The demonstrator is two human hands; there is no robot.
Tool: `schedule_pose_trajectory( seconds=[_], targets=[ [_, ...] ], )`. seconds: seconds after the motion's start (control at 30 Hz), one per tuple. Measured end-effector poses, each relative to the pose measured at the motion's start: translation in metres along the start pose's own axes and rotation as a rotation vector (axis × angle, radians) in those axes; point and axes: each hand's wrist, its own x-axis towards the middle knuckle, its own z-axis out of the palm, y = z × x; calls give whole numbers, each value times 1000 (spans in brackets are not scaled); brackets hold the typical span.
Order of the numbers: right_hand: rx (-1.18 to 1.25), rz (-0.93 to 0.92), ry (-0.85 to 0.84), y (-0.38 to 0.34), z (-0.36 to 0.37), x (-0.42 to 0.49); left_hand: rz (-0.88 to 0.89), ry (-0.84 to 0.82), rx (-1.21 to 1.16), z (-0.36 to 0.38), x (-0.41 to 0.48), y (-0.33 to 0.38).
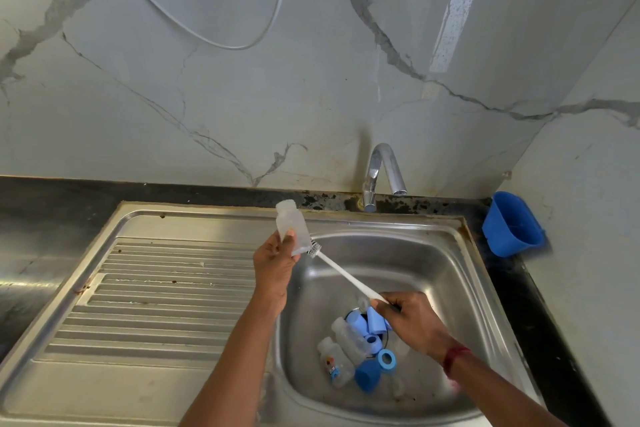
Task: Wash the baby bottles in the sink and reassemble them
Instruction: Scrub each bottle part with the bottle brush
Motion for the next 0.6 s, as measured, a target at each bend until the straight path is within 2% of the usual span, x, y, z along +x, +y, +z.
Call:
schedule_pose_trajectory(
  seconds=[0.13,0.23,0.5,0.6],
  targets=[
    [12,34,10,-8,-1,10,37,-68,192,3,-9,-14],
    [25,40,9,-9,2,10,-9,-79,151,2,-14,-19],
    [-43,-11,-40,5,0,-6,-60,19,-19,-9,-6,-9],
    [-47,-7,-8,5,-4,-4,-90,-38,28,-7,-7,-9]
  ],
)
